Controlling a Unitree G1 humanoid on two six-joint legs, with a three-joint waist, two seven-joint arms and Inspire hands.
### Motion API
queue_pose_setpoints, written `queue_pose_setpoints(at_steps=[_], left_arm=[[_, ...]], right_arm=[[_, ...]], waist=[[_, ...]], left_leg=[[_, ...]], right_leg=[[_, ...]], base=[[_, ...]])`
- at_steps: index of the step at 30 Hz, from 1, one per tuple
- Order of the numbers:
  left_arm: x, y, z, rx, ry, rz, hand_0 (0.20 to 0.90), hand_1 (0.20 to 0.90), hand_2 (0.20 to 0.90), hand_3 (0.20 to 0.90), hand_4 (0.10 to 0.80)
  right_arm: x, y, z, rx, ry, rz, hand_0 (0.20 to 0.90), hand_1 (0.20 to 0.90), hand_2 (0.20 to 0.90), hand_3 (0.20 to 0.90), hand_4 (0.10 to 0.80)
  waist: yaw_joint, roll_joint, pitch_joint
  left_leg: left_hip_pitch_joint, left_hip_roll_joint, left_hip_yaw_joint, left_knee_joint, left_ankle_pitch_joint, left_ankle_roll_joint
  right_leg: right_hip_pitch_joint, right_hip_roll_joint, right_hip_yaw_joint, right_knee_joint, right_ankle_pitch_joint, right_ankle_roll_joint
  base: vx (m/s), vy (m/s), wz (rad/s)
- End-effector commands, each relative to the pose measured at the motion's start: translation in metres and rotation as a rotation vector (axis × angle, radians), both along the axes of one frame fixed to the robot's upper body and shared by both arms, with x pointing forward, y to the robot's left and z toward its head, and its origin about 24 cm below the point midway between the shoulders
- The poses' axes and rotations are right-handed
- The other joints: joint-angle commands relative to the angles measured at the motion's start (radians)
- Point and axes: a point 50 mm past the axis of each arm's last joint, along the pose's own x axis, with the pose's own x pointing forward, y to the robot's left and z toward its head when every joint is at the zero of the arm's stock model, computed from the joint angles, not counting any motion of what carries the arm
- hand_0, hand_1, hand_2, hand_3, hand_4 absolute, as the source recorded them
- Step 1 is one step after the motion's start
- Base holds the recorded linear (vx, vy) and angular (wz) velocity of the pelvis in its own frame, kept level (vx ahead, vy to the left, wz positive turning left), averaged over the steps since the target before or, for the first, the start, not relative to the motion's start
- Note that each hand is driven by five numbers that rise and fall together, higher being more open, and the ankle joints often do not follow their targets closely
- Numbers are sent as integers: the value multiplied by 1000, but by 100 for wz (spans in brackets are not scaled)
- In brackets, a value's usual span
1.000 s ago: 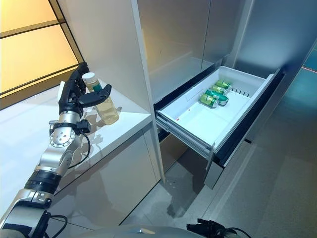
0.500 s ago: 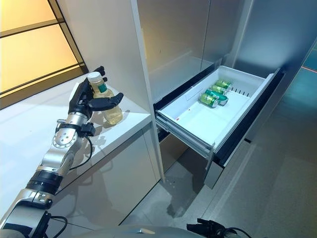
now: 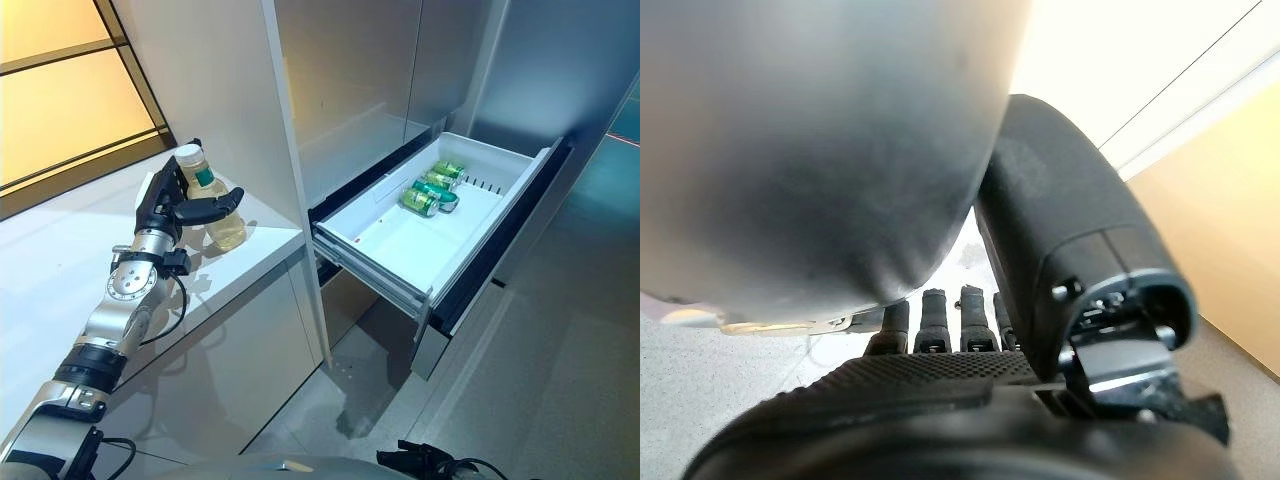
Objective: Put drinks into fridge and close the fridge
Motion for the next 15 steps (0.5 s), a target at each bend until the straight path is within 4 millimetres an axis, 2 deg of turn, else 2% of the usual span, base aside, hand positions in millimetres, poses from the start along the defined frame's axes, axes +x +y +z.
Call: queue_pose_setpoints(at_steps=[1,12,13,14,15], left_arm=[[12,5,50,13,-214,62,900,900,900,900,800],[13,4,52,-6,-213,64,900,900,900,900,800],[14,2,52,-8,-213,54,611,611,611,562,462],[14,2,52,-10,-212,51,611,611,611,562,462],[14,2,52,-9,-211,48,495,495,495,428,328]], right_arm=[[-16,-12,0,-30,67,31,900,900,900,900,800],[-16,-12,-1,-30,67,31,900,900,900,900,800],[-16,-12,-1,-30,66,31,900,900,900,900,800],[-15,-12,0,-30,66,31,900,900,900,900,800],[-15,-12,0,-30,65,31,900,900,900,900,800]], waist=[[-5,22,6],[-6,21,6],[-6,21,6],[-6,21,6],[-6,21,6]], left_leg=[[23,-40,0,51,-164,32],[21,-39,1,55,-163,30],[22,-39,0,55,-164,30],[22,-39,0,55,-164,30],[23,-39,0,55,-164,30]], right_leg=[[-78,30,-25,124,-79,57],[-78,33,-21,124,-79,56],[-77,33,-21,125,-79,56],[-77,33,-21,124,-80,55],[-76,33,-21,124,-80,55]], base=[[0,0,0],[0,0,0],[0,0,0],[0,0,0],[0,0,0]])
